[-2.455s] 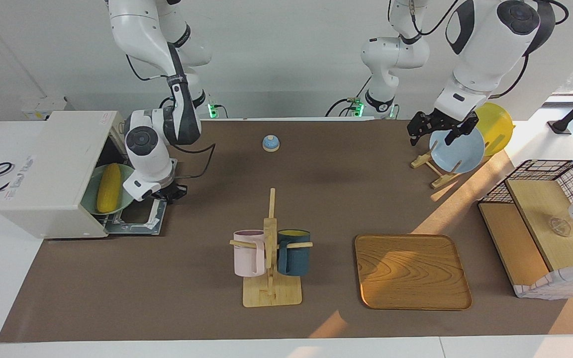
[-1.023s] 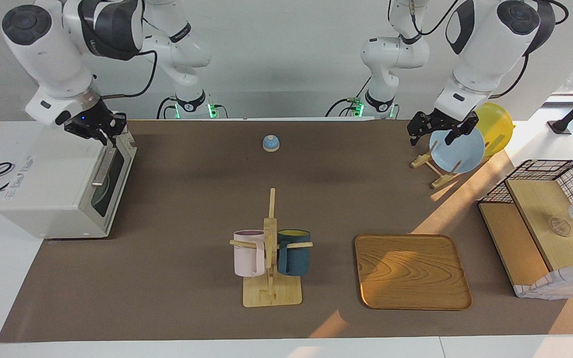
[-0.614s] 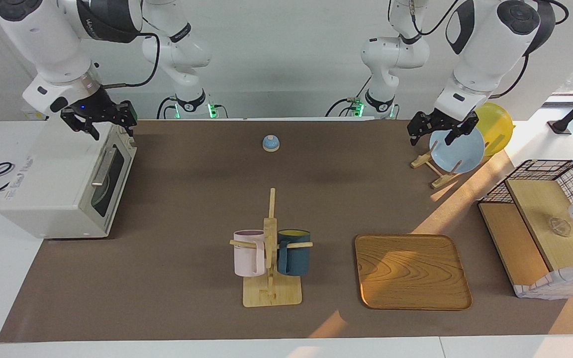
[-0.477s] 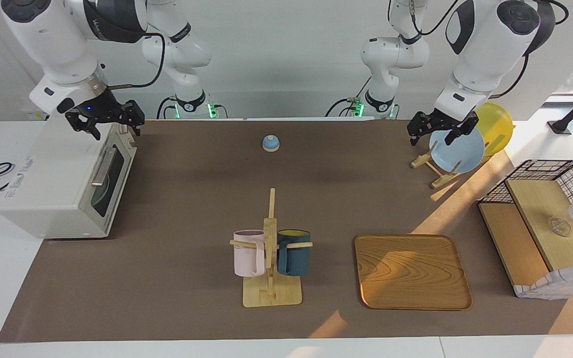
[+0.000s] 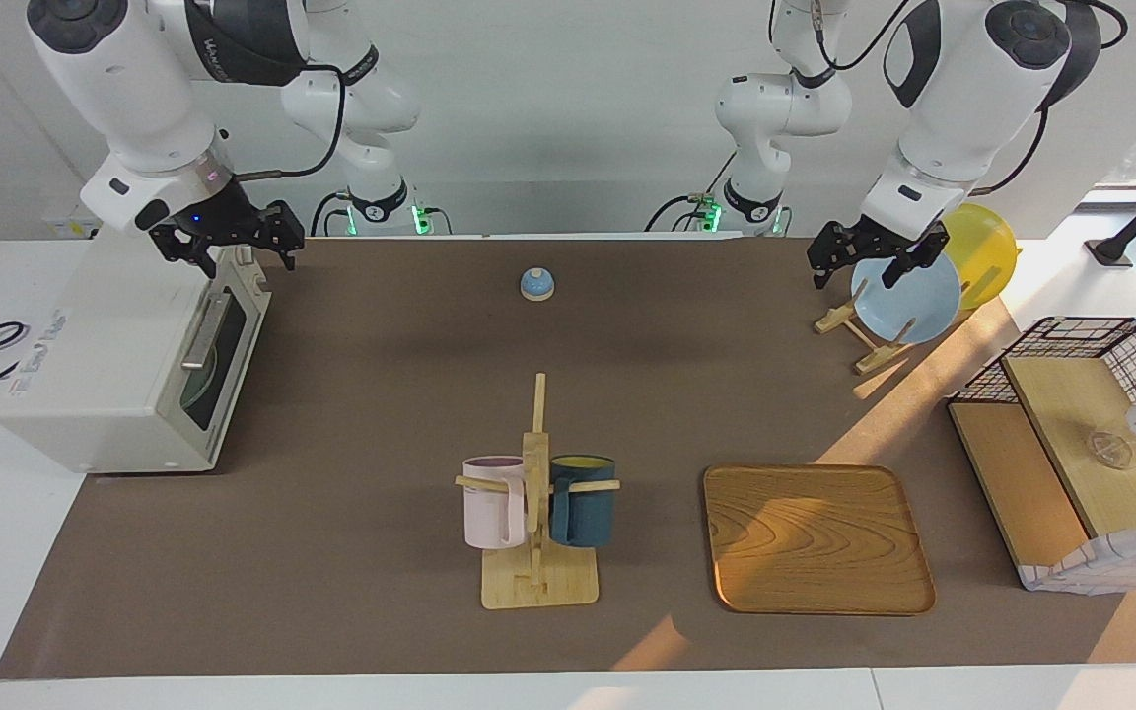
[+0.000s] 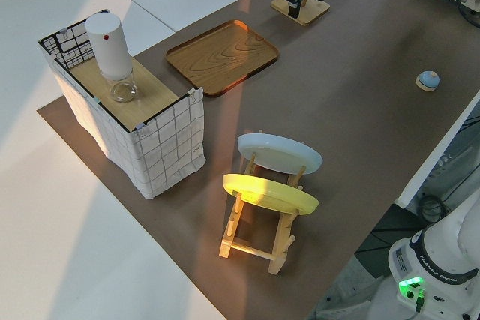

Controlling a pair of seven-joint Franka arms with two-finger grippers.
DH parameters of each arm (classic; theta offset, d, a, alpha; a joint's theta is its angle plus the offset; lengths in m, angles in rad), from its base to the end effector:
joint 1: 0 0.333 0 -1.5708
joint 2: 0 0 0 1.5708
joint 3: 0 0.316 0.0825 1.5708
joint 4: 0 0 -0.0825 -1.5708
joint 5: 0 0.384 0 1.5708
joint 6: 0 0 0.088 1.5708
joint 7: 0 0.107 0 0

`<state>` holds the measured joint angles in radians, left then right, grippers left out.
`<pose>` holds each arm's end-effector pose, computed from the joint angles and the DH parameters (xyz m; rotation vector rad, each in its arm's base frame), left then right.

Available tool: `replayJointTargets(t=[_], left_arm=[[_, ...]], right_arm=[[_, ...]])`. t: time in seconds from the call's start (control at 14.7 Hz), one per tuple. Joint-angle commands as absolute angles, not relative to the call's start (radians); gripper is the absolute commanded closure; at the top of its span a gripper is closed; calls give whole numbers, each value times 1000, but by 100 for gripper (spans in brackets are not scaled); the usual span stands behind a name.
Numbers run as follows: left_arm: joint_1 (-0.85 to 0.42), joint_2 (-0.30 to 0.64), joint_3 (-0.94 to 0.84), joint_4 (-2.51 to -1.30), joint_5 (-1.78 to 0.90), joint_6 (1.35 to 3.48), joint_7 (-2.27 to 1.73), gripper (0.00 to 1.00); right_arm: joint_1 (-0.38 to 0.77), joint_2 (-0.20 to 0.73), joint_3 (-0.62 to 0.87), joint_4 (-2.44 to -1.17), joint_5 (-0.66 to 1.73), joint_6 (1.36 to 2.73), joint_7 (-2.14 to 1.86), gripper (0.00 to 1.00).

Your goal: Put corn in oven

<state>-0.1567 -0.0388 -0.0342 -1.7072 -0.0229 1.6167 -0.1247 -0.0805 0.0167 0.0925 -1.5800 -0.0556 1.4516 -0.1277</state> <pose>0.5324 -0.1056 0.5853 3.1257 -0.1008 -0.0852 0.5454 -0.0004 0.6017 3.0803 0.2116 -0.2287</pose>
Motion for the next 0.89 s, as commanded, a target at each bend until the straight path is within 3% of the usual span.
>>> replayJointTargets(t=[0.0, 0.82], left_arm=[[-143, -60, -43, -1724, -14, 1626, -114, 0], [-144, -60, -43, -1724, -14, 1626, -114, 0]], right_arm=[[-72, 23, 94, -1555, -32, 1433, -114, 0], [-63, 23, 92, -1554, -31, 1434, -107, 0]])
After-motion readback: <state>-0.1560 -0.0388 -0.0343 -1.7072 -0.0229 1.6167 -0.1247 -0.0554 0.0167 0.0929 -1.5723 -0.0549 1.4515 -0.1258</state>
